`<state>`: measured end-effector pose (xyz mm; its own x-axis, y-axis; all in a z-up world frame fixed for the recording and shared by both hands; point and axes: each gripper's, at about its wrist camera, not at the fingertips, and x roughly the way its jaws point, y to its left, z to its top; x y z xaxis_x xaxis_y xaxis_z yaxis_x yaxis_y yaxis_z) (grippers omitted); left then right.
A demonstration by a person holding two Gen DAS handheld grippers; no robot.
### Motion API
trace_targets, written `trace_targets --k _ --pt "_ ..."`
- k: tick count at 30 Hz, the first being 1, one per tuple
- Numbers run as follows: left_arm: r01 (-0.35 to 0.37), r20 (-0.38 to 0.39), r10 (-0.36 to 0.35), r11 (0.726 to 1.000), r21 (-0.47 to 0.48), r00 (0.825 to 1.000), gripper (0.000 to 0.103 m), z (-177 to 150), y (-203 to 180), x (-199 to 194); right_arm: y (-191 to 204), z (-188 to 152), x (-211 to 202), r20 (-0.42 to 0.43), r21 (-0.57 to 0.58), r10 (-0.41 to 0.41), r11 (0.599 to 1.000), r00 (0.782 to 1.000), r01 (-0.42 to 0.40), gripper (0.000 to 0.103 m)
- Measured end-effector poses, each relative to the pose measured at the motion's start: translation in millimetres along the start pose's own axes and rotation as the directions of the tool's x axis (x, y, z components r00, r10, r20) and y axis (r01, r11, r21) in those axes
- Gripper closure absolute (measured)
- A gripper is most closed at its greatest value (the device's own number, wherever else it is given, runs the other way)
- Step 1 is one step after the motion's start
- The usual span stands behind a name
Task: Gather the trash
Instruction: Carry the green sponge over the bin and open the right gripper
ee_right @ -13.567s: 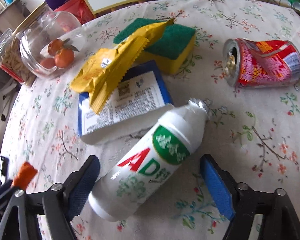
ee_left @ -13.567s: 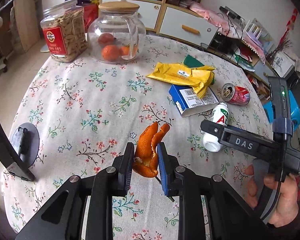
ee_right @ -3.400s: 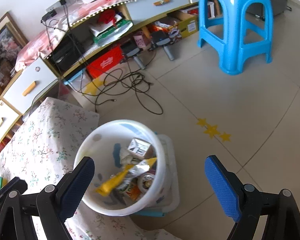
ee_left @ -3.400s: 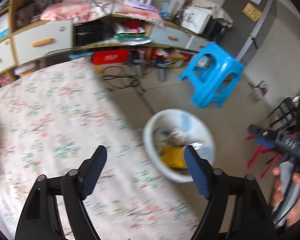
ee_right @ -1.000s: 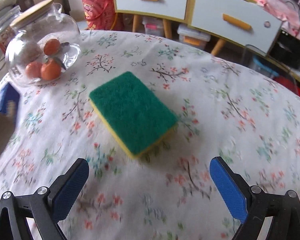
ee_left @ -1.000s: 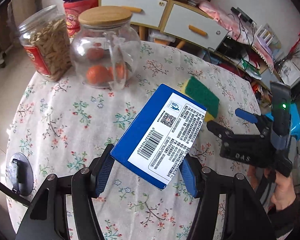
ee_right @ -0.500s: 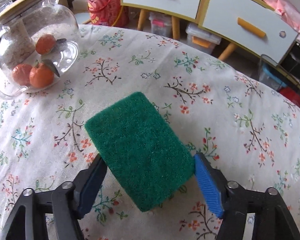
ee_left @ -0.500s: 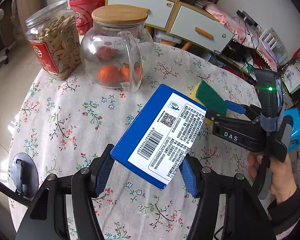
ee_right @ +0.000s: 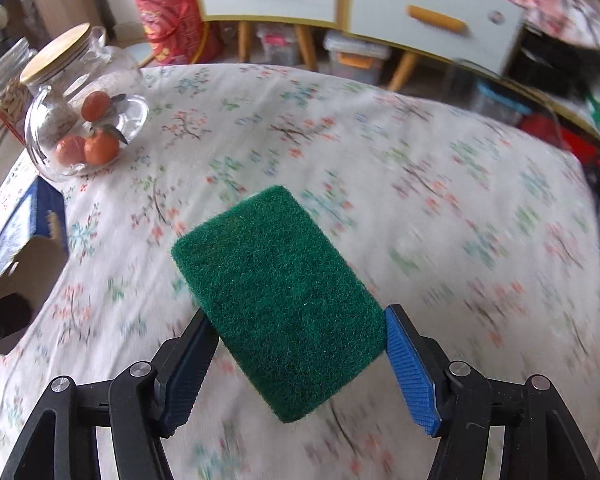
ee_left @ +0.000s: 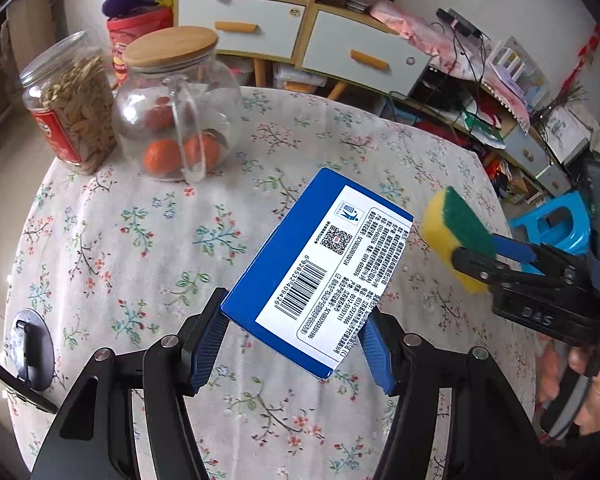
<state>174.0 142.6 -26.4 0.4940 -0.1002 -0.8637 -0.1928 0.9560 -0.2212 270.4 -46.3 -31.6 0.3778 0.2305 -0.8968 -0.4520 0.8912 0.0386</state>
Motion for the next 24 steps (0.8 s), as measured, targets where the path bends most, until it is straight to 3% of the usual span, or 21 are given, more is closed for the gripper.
trace_targets --k 11,15,18,20,24 --pt "0.048 -0.006 -0.048 0.996 0.070 0.999 0.039 -19 -50 -5 -76 -66 -59 -0.006 0.178 -0.031 0.983 0.999 0.032 0.031" --pt "0.063 -0.020 -0.062 0.995 0.082 0.998 0.039 -25 -68 -1 -105 -89 -64 0.020 0.265 -0.004 0.964 1.000 -0.002 0.031" --pt "0.076 -0.032 -0.073 0.993 0.091 0.997 0.039 -27 -82 5 -128 -102 -59 -0.028 0.328 -0.005 0.944 1.000 0.014 0.031" --pt "0.085 -0.038 -0.082 0.992 0.096 0.996 0.039 -29 -93 8 -139 -107 -67 -0.005 0.350 0.001 0.937 1.000 0.001 0.031" --pt "0.117 -0.047 -0.112 0.988 0.103 0.993 0.039 -30 -110 10 -165 -117 -80 0.005 0.371 -0.039 0.928 0.999 0.035 0.031"
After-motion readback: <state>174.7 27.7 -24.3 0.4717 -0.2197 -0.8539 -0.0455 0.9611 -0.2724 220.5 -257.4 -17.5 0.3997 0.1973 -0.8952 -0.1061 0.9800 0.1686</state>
